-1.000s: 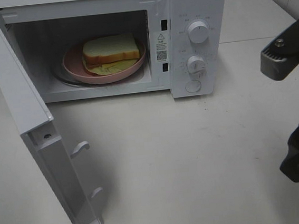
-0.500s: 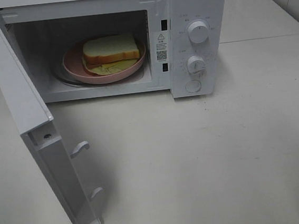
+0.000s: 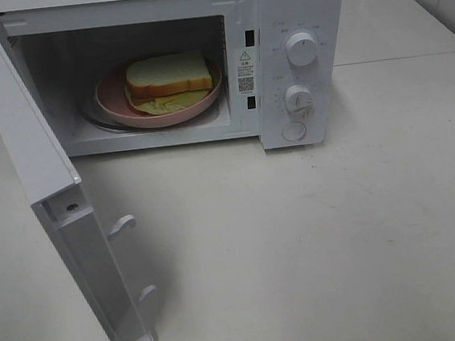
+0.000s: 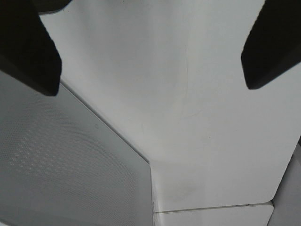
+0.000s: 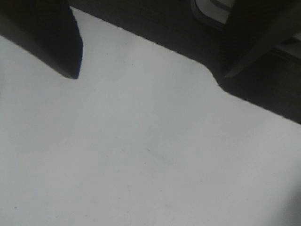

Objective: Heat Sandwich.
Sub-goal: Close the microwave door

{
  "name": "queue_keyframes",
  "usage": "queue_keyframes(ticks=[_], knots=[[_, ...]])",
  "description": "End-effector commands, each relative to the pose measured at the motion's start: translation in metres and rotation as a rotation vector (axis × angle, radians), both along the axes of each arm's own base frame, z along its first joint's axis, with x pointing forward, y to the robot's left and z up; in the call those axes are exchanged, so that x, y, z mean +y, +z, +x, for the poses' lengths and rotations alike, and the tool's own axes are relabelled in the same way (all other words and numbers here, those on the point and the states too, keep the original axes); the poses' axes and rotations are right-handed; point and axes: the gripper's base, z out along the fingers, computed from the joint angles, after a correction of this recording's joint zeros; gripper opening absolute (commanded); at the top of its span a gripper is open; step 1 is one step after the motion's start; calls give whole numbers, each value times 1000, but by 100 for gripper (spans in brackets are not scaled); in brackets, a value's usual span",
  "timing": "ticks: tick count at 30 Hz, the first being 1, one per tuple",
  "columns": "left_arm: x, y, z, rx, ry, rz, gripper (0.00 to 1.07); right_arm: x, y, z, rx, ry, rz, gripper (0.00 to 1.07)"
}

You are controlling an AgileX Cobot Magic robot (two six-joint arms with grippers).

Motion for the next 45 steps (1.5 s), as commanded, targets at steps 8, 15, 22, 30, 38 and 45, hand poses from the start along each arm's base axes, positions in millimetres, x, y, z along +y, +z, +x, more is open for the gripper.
queue_keyframes(ticks=[8, 15, 22, 30, 38, 45], knots=[[0, 1, 1, -11, 6, -9, 101, -16, -24, -29, -142, -163, 54, 76], [0, 1, 1, -11, 6, -9, 101, -18, -44, -38, -235, -248, 74, 76], [0, 1, 1, -11, 6, -9, 101, -20, -52, -53, -373, -317, 102, 76], [0, 1, 1, -11, 6, -9, 101, -20, -53, -60, -419, -346, 107, 76], [0, 1, 1, -11, 6, -9, 101, -20, -53, -60, -419, -346, 107, 76], [0, 1, 1, -11, 6, -9, 101, -20, -53, -60, -419, -346, 107, 76]])
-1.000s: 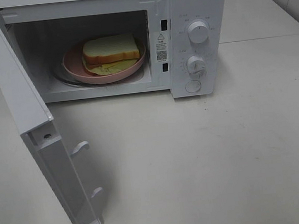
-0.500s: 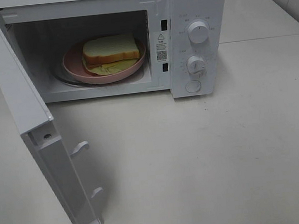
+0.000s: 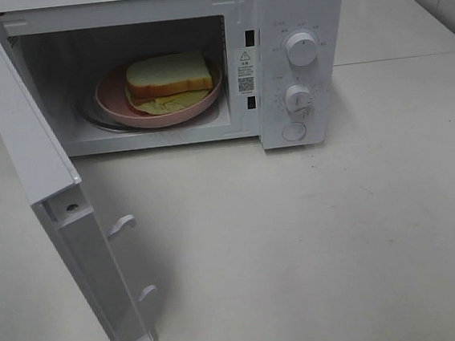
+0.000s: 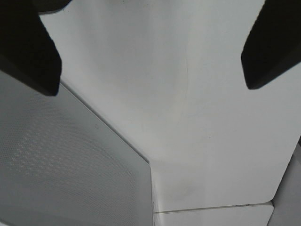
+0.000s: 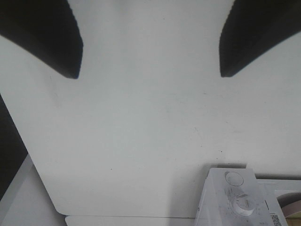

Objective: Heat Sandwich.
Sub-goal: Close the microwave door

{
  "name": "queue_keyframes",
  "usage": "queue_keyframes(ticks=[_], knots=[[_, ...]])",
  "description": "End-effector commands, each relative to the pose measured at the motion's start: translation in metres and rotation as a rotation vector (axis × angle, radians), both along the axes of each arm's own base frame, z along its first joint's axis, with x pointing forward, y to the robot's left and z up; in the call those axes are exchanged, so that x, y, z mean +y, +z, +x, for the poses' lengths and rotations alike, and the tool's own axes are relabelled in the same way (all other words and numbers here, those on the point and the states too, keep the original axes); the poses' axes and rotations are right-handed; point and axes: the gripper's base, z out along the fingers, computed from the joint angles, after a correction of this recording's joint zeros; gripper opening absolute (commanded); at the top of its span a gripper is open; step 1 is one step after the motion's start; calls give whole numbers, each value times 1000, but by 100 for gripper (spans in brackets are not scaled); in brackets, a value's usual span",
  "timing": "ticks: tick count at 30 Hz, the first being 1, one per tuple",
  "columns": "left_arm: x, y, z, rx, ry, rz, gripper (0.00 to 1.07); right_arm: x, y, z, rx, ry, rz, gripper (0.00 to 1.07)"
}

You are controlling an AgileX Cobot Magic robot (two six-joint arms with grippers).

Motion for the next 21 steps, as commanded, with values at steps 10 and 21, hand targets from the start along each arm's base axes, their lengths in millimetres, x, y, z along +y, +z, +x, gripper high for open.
queue_keyframes(ticks=[10, 21], knots=[[0, 1, 1, -12, 7, -8, 101, 0, 0, -4, -38, -6, -3, 76], [0, 1, 1, -12, 7, -7, 101, 0, 0, -4, -37, -6, -3, 76]])
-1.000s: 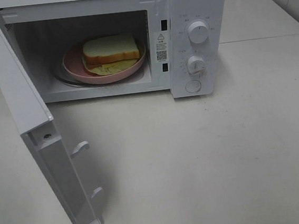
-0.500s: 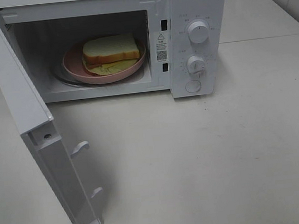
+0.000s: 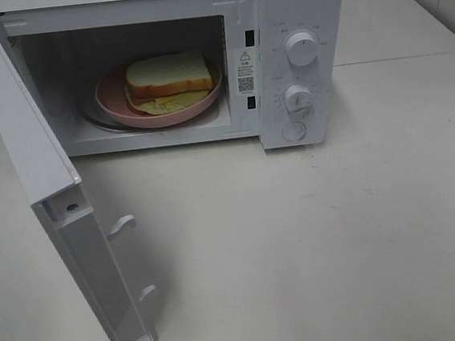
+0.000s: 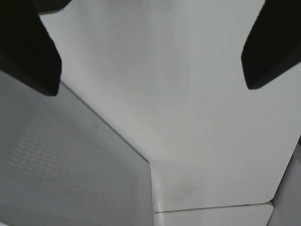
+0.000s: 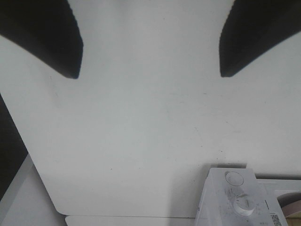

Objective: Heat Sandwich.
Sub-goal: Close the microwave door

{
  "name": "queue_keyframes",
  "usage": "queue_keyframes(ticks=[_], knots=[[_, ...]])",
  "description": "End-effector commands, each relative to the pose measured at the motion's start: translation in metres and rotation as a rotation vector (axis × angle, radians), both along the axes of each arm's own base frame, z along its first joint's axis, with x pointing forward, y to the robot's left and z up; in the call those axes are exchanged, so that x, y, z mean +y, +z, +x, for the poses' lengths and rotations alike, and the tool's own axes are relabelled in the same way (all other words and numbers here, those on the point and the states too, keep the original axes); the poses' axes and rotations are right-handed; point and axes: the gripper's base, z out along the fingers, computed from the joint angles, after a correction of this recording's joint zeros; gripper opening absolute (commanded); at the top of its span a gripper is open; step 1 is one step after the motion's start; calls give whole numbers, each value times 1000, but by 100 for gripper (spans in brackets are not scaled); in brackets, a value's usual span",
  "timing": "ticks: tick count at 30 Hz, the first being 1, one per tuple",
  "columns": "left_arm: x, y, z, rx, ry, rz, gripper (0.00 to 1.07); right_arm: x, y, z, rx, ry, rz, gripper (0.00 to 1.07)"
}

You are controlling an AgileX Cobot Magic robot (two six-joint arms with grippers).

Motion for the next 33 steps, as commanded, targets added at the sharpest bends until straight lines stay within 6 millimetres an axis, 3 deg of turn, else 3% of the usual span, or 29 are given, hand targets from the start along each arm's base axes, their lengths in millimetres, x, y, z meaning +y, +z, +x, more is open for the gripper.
queue_keyframes(ticks=[1, 25, 33], knots=[[0, 1, 1, -12, 7, -8, 101, 0, 0, -4, -37, -6, -3, 76], [0, 1, 1, -12, 9, -12, 101, 0, 0, -4, -37, -7, -2, 76], [2, 14, 0, -94, 34, -20, 100, 0, 0, -4, -37, -7, -2, 76]])
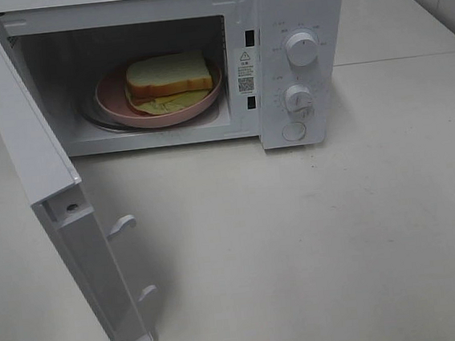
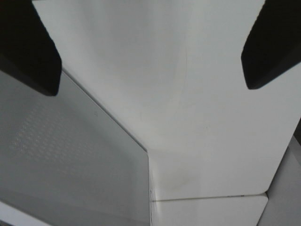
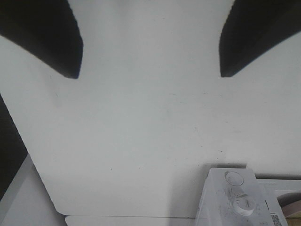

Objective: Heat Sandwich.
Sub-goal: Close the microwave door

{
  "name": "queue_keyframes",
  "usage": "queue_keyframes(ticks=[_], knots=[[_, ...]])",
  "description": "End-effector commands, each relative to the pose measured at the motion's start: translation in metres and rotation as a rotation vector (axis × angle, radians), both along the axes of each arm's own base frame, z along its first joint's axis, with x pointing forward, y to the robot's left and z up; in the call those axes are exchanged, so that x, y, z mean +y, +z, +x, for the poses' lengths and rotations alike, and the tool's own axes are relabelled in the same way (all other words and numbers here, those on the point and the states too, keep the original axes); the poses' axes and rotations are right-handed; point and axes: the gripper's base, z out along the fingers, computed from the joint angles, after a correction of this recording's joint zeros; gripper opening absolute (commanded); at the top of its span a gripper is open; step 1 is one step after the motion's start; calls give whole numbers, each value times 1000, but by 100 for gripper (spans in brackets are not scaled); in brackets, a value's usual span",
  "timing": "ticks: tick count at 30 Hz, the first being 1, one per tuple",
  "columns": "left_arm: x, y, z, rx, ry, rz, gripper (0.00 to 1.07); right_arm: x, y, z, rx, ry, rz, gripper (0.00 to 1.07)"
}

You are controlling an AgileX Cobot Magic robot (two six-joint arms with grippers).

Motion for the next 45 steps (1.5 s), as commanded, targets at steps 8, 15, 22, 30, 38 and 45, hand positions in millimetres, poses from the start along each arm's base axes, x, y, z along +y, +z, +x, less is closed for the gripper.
queue_keyframes(ticks=[8, 15, 22, 30, 38, 45], knots=[[2, 10, 14, -25, 25, 5, 86, 0, 0, -4, -37, -6, -3, 76], [3, 13, 40, 31, 31, 8, 57, 0, 0, -4, -37, -6, -3, 76], [5, 9, 73, 39, 42, 4, 8, 0, 0, -4, -37, -6, -3, 76], [7, -7, 99, -46, 59, 1, 0, 0, 0, -4, -37, -6, -3, 76], [9, -37, 118, -160, 77, 27, 0, 0, 0, -4, -37, -7, -2, 76], [11, -52, 137, -255, 88, 53, 0, 0, 0, -4, -37, -7, -2, 76]])
